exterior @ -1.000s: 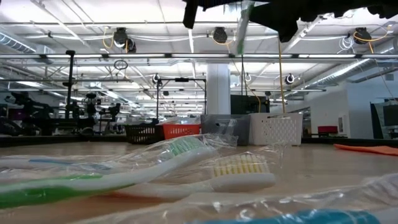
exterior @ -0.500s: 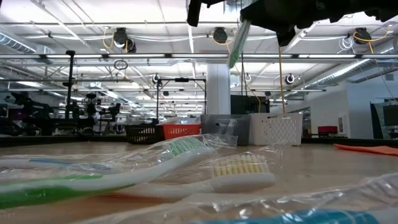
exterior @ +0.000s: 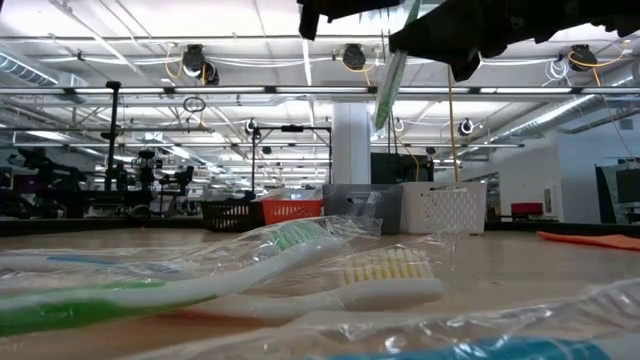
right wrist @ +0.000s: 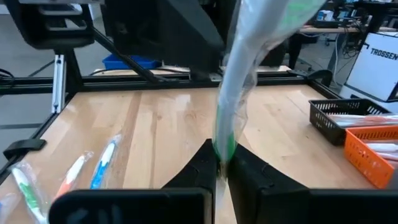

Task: Pick & Place Toothbrushes
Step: Put the green toothbrush into the white bin

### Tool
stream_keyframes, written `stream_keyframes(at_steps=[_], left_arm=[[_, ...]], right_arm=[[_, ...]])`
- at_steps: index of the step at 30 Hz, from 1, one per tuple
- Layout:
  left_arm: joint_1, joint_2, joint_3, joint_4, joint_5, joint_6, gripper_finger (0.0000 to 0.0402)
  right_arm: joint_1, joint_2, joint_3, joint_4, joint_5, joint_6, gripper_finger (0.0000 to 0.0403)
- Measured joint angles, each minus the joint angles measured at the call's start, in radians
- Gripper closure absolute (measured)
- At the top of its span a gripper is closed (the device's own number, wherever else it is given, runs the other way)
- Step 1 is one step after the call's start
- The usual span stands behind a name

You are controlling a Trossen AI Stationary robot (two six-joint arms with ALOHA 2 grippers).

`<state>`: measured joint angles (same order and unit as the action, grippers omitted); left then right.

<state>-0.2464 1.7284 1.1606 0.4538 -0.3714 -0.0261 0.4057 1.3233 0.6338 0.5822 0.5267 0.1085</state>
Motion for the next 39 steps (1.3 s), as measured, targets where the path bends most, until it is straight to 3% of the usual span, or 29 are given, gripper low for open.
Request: stream_keyframes(at_steps=[5, 9, 12, 21, 39], left_arm=[[0.000, -0.051, 0.001, -0.101, -0.029, 0.005, 0.0215], [-0.001, -0.099, 0.001, -0.222, -0.069, -0.021, 0.0175], [-0.008, -0.119, 0.001, -0.303, -0.070, -0.075, 0.0161], [-0.038, -0.117, 0.000, -0.429, -0.066, -0.162, 0.0158], [-0.026, -0.115, 0.000, -0.459, -0.075, -0.184, 0.0158]], right_arm=[[0.000, -0.024, 0.000, -0.017, 0.044, 0.001, 0.0391], [-0.008, -0.071, 0.000, -0.093, 0.094, 0.005, 0.0391], [-0.029, -0.116, 0.000, -0.155, 0.155, 0.011, 0.0391], [-0.235, -0.238, 0.000, -0.377, 0.149, 0.082, 0.0391], [-0.821, -0.265, 0.020, -0.595, -0.220, 0.102, 0.0391]])
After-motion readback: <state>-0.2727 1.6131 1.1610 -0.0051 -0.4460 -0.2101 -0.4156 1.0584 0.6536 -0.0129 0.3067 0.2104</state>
